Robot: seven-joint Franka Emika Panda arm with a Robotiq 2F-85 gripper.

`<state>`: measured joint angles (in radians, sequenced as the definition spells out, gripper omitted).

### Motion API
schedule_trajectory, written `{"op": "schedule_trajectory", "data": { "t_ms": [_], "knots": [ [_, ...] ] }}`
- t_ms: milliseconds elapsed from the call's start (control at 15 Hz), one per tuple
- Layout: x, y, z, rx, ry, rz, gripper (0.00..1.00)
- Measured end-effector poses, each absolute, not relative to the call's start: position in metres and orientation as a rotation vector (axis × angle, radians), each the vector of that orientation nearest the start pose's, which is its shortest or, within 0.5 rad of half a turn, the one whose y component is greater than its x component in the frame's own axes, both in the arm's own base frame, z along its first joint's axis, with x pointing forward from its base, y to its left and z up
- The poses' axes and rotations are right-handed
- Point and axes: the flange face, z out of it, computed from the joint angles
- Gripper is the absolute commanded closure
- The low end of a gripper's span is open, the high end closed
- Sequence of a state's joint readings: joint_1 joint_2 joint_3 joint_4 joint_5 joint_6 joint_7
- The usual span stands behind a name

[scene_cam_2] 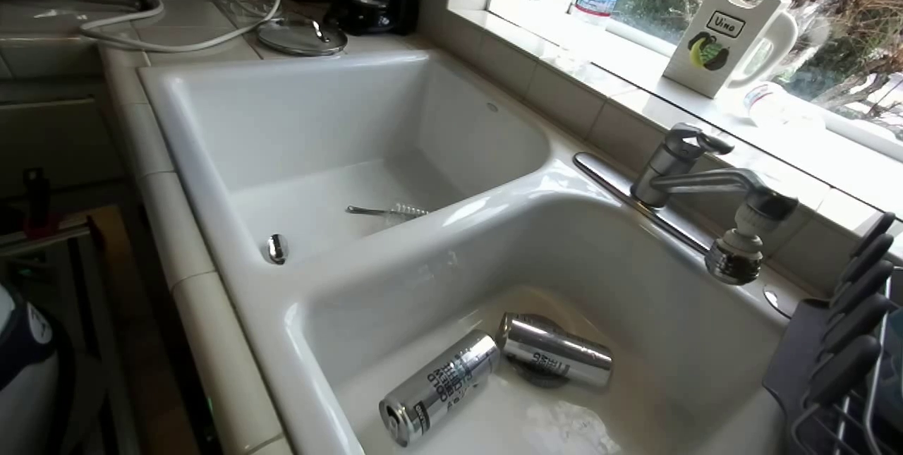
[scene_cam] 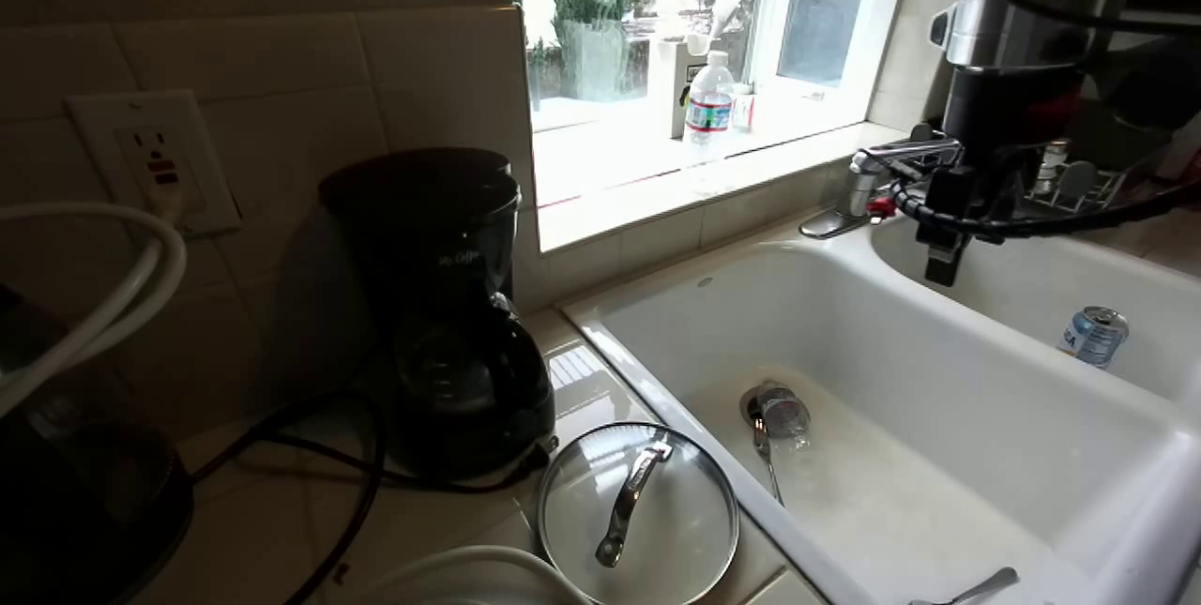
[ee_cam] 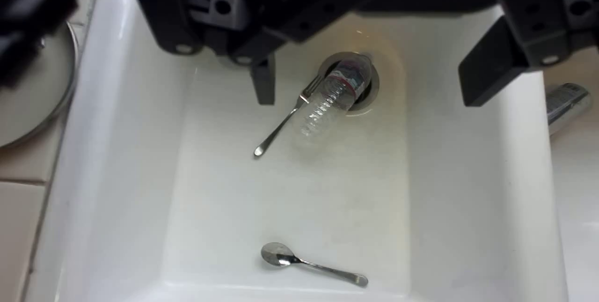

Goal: Remove the kettle from the coffee machine

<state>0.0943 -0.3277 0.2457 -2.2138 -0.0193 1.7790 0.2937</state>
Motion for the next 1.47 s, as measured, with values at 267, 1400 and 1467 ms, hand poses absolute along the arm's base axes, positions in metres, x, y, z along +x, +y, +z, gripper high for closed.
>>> {"op": "schedule_trajectory", "data": {
  "t_ms": [267, 1400, 1467],
  "knots": [
    [0.436, 0.238, 0.491, -3.28, 0.076, 0.268, 0.0],
    [0.467, 0.325, 0.459, -3.337, 0.18, 0.31, 0.0],
    [0.467, 0.339, 0.458, -3.346, 0.114, 0.263, 0.0]
  ]
}}
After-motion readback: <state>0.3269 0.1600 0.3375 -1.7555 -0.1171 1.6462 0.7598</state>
